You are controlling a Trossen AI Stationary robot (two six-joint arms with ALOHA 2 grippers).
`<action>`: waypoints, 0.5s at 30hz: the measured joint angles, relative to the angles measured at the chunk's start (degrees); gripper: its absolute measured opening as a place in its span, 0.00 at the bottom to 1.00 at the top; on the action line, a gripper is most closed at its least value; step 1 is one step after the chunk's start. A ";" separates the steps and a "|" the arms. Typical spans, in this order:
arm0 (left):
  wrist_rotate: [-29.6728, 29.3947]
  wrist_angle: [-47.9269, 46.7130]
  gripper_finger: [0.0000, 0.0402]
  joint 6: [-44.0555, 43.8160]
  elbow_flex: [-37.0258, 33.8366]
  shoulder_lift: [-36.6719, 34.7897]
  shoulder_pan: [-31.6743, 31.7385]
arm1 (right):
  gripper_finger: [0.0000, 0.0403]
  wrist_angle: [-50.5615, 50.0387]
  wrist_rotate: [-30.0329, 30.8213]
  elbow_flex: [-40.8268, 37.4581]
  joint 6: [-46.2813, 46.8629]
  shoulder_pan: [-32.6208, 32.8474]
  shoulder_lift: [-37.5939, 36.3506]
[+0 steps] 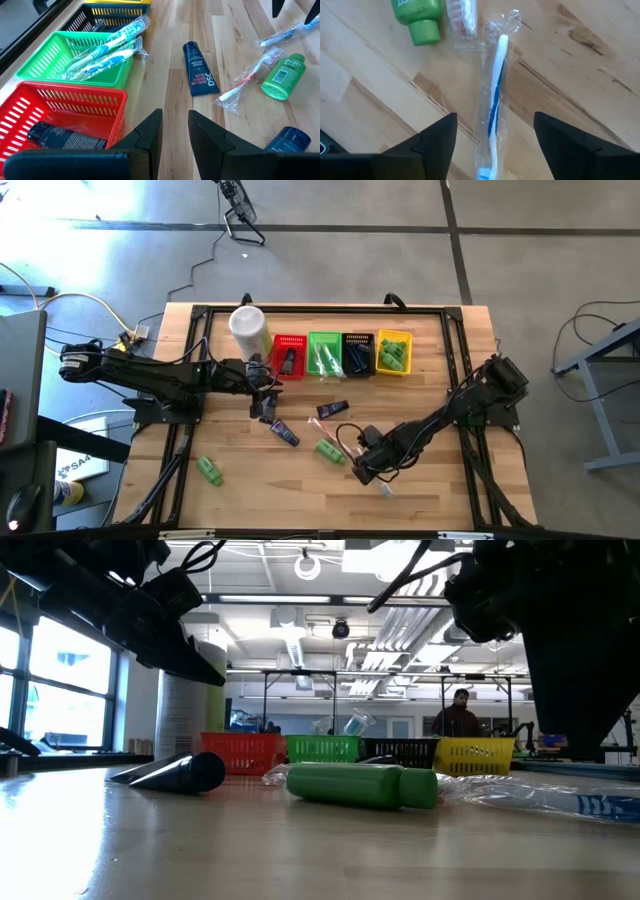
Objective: Pick & Place Travel size toiletries
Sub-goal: Put the dark blue toothbrush into the green bin
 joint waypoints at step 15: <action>-0.22 0.00 0.22 -0.02 -0.01 0.00 0.00 | 0.56 0.45 5.42 -0.02 2.98 3.42 1.01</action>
